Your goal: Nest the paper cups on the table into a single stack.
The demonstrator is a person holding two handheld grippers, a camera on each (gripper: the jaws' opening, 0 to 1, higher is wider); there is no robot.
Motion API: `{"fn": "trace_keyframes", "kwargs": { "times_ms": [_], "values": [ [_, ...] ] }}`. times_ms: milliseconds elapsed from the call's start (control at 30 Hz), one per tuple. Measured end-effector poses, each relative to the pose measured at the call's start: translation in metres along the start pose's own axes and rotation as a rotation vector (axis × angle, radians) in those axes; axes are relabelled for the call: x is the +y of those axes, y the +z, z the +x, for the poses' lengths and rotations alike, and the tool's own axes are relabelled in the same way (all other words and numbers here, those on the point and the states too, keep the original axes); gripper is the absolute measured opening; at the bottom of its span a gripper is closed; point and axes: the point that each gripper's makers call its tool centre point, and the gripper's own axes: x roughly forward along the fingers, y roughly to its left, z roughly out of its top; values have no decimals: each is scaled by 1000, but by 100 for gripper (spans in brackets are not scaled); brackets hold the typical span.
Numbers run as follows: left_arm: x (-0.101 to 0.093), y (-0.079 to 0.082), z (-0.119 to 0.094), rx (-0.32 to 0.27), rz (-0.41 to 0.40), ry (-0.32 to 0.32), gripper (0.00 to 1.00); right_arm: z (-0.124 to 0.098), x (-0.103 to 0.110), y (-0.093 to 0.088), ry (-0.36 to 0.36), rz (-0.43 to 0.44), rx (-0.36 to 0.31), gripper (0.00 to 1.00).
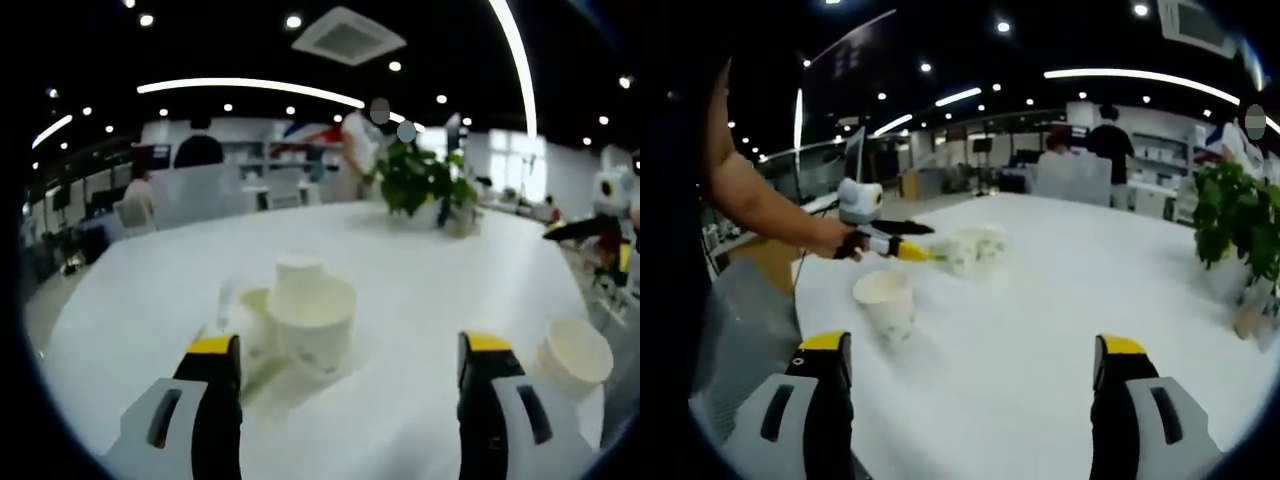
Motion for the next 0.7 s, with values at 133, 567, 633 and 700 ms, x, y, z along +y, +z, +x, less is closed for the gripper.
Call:
{"fn": "trace_keyframes", "kwargs": {
  "times_ms": [133,567,633,700],
  "values": [
    [4,0,12,4,-5,6,82,1,-1,-1,-1,7,2,99],
    [1,0,38,17,25,2,62,2,-2,-4,-1,26,11,98],
    [0,-4,43,36,29,-3,60,2,-2,-5,-1,31,12,98],
    [1,-5,48,43,45,1,59,2,-1,-6,0,35,13,98]
  ]
}}
